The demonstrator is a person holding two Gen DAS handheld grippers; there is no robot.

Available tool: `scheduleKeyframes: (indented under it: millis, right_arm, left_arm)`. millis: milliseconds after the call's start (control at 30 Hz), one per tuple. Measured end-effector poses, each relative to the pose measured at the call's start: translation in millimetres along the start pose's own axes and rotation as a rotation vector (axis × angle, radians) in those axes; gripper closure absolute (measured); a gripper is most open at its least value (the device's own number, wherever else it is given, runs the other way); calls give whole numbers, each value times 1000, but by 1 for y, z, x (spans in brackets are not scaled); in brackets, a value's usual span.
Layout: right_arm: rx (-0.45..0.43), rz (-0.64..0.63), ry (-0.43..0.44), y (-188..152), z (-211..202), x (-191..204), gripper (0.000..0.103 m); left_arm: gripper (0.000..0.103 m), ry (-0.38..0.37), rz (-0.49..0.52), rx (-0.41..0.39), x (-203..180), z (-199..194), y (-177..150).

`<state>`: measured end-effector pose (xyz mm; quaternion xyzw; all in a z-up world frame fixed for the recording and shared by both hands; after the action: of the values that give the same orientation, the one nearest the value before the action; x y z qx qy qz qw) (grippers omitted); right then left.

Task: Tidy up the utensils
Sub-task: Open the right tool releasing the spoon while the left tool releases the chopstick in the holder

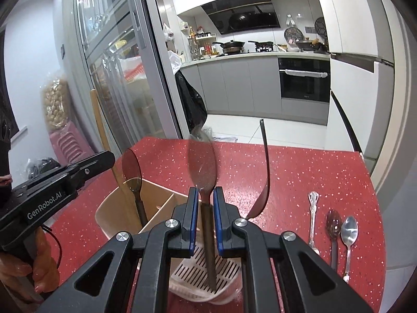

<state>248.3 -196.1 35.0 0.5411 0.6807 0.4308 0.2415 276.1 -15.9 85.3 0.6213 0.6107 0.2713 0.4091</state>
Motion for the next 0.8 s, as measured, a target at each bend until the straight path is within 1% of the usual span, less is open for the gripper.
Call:
scheduleKeyframes:
  millis: [33, 67, 100, 133, 167, 333, 433, 600, 800]
  right_arm:
    - [5, 1, 4, 0, -1, 0, 88]
    - [12, 1, 10, 1, -1, 1, 80]
    - [17, 4, 13, 2, -2, 1, 67]
    - [16, 8, 15, 2, -3, 2, 62]
    - [8, 16, 22, 3, -6, 2, 58]
    - [-10, 36, 57, 6, -24, 7, 58]
    - [-24, 40, 77, 7, -38, 13, 55]
    - [-36, 50, 100, 0, -63, 19, 50]
    - [-28, 88, 103, -11, -85, 17, 46]
  left_arm:
    - [72, 1, -1, 2, 0, -1, 0]
    - [72, 4, -1, 5, 0, -1, -1]
    - [72, 8, -4, 9, 1, -2, -1]
    - [72, 10, -8, 11, 2, -2, -1]
    - [72, 9, -14, 13, 4, -3, -1]
    - [72, 4, -22, 18, 7, -9, -3]
    - [72, 3, -24, 20, 7, -10, -4]
    - [71, 6, -37, 62, 14, -6, -4]
    - [71, 9, -41, 63, 15, -15, -4]
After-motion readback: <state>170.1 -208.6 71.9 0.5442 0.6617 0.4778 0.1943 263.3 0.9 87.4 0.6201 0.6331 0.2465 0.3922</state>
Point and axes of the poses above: each gripper's, at about its wrist camera, not at the fingertips, and z roughly the way its jaws point, x to its left, y to its top, the point moved 1 cm from there along z, roughly the way its jaws point, and after that the axes turned 3 degrees about -z, right-handed, at the moved point
